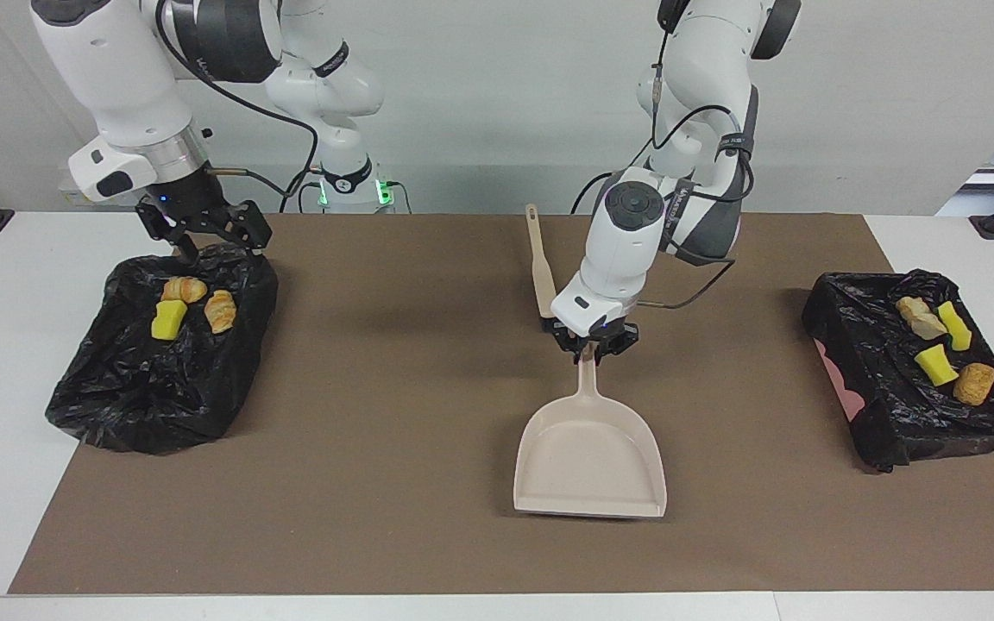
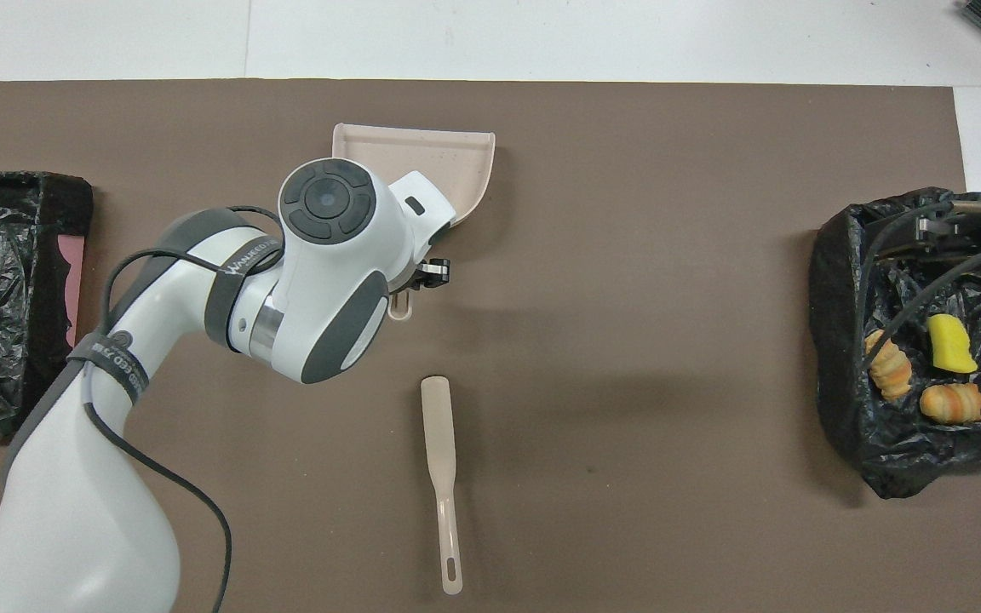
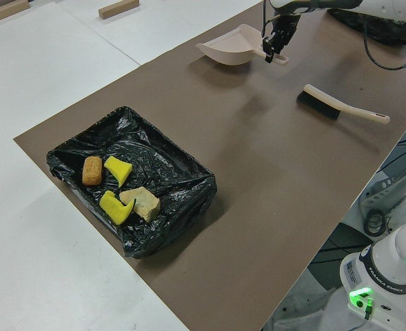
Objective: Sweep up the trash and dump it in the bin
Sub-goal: 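Set the empty dustpan on the table with the left gripper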
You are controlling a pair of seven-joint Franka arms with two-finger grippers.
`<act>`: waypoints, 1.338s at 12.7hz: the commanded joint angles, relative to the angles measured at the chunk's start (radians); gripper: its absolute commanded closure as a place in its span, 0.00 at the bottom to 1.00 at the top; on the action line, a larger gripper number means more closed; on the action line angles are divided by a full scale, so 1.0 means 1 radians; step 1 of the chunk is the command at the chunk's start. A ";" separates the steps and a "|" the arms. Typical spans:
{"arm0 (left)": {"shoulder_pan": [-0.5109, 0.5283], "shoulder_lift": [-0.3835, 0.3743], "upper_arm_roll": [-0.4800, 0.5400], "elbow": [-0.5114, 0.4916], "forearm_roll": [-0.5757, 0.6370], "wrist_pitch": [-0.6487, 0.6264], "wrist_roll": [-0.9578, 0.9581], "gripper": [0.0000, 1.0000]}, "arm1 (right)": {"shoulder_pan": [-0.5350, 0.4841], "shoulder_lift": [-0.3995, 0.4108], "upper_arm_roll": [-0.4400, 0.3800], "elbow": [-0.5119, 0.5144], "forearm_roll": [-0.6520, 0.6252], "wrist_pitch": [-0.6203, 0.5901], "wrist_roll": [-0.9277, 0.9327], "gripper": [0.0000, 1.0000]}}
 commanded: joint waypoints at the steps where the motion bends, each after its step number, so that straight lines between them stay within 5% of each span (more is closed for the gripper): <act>1: -0.048 0.054 0.022 0.011 -0.014 0.057 -0.067 1.00 | 0.003 -0.047 0.006 -0.056 0.022 0.023 -0.028 0.00; 2: -0.048 0.053 0.022 0.011 -0.014 0.048 -0.067 0.89 | 0.005 -0.049 0.007 -0.053 0.019 0.025 -0.034 0.00; 4: -0.046 0.053 0.022 0.011 -0.008 0.048 -0.065 0.22 | 0.002 -0.031 0.007 -0.009 0.008 0.040 -0.038 0.00; 5: -0.042 0.048 0.023 0.007 -0.006 0.047 -0.057 0.00 | -0.009 -0.020 0.007 0.019 0.005 0.016 -0.040 0.00; 8: 0.003 -0.015 0.031 -0.016 -0.005 -0.007 -0.039 0.00 | -0.012 -0.018 0.000 0.014 0.010 0.011 -0.034 0.00; 14: 0.196 -0.320 0.031 -0.242 0.000 -0.113 0.293 0.00 | -0.006 -0.018 0.001 0.014 0.017 0.011 -0.034 0.00; 17: 0.318 -0.397 0.031 -0.190 0.000 -0.228 0.473 0.00 | -0.006 -0.018 0.001 0.014 0.017 0.011 -0.034 0.00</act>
